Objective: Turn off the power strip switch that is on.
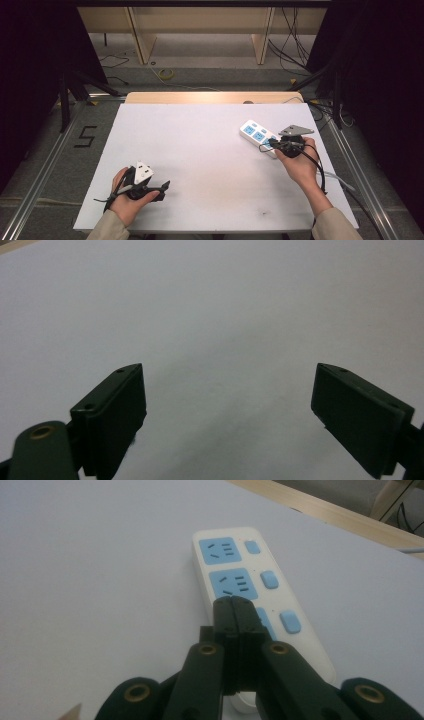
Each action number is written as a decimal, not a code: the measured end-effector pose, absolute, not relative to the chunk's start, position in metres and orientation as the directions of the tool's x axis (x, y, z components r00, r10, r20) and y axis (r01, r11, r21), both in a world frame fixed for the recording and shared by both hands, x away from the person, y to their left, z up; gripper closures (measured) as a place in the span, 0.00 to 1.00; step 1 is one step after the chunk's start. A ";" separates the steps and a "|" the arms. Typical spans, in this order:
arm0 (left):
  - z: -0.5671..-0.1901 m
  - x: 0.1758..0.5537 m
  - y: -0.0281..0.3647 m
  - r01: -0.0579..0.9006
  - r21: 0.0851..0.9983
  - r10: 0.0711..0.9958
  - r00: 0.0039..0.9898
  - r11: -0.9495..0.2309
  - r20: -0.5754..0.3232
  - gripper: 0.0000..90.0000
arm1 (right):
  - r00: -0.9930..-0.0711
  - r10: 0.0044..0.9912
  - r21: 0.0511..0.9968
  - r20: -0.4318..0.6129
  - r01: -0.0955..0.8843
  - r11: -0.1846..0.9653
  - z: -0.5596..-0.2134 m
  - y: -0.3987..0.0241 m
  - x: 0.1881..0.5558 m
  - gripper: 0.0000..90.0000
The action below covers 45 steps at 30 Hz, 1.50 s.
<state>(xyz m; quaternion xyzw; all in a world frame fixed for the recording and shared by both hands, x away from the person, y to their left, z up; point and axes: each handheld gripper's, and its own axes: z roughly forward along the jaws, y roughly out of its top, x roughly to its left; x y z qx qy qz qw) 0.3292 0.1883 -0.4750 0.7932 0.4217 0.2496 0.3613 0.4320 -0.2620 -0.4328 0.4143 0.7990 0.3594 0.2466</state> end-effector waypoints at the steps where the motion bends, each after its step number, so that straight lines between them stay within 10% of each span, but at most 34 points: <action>1: -0.475 0.329 0.188 0.488 0.784 0.849 0.521 -0.384 0.091 0.16 | -0.534 0.840 0.779 -0.096 0.485 0.398 -0.432 -0.262 0.433 1.00; 45: -0.475 0.330 0.188 0.486 0.787 0.850 0.520 -0.381 0.090 0.16 | -0.520 0.847 0.765 -0.107 0.501 0.404 -0.421 -0.249 0.469 1.00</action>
